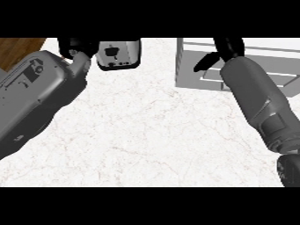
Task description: Pick up the can, place it into the drawer and close the drawer
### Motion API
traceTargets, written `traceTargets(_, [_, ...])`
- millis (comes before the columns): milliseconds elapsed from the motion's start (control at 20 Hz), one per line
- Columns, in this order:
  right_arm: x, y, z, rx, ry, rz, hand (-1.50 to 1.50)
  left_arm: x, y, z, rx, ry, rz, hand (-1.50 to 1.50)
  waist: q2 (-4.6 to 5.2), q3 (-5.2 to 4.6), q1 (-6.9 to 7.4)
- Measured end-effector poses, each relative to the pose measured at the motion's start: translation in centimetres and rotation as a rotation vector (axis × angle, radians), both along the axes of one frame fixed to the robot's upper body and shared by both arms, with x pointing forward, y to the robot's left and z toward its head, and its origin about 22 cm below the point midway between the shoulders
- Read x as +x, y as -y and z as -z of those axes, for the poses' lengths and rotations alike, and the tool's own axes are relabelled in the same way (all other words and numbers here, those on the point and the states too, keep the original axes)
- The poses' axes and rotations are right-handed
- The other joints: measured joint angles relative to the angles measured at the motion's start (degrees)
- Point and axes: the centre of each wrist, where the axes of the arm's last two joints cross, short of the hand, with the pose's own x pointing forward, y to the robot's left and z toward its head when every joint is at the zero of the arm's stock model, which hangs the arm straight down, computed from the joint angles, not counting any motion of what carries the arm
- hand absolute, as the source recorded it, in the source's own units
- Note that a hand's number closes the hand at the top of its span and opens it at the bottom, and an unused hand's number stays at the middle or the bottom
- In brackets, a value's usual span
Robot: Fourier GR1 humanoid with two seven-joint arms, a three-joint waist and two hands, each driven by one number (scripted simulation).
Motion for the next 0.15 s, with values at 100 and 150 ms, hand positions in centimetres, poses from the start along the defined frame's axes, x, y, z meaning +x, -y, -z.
traceTargets(100, [0.07, 0.13, -0.18, 0.087, -0.007, -0.012, -1.50, -0.09, -0.26, 0.01, 0.002, -0.002, -0.002, -1.50, -0.13, 0.02, -0.08])
traceTargets(150, [0.15, 0.06, -0.45, 0.135, -0.002, -0.018, -1.50, -0.17, -0.18, 0.21, 0.003, -0.009, -0.001, -1.50, -0.30, -0.03, -0.15])
